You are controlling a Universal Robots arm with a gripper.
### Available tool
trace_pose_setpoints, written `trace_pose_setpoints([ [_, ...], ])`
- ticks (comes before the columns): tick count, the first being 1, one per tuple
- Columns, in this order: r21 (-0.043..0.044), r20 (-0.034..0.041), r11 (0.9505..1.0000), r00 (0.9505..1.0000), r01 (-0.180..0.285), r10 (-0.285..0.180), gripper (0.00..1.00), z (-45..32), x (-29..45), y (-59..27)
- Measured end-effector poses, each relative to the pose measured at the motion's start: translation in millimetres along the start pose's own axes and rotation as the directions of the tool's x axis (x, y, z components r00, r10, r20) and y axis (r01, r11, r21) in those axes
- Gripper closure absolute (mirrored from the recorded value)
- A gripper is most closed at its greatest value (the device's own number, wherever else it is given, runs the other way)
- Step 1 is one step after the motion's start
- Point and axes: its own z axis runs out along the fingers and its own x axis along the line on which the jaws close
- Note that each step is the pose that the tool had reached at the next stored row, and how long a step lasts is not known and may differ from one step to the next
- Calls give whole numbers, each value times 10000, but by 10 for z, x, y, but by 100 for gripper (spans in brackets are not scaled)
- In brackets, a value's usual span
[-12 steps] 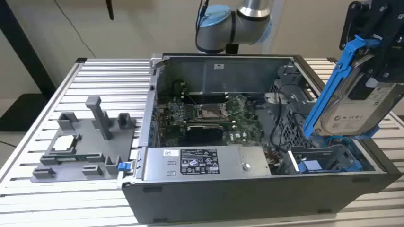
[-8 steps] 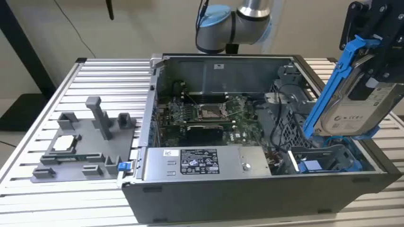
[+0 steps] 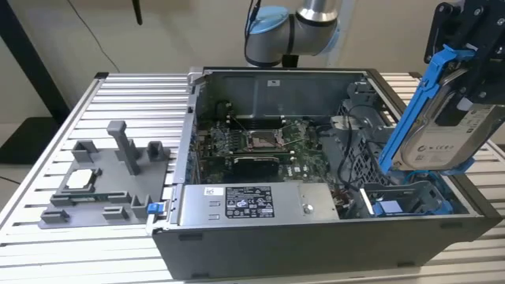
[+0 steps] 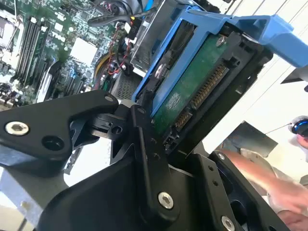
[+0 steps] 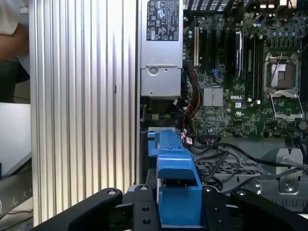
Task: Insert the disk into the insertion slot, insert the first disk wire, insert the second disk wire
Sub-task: 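Insert the disk into the insertion slot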
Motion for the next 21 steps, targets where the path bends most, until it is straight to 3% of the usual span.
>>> trace_pose_setpoints([
  [4,0,6,10000,10000,-1,1,100,35,-2,-1],
  [7,-2,87,10000,10000,3,-3,100,65,-2,-2],
  [8,-3,149,10000,9999,5,-5,100,72,-2,-2],
  [11,-7,428,10000,9991,17,-17,100,91,-1,-3],
  [13,-9,541,10000,9985,21,-20,100,104,2,-6],
  [21,-10,583,10000,9983,23,-23,100,182,18,-41],
])
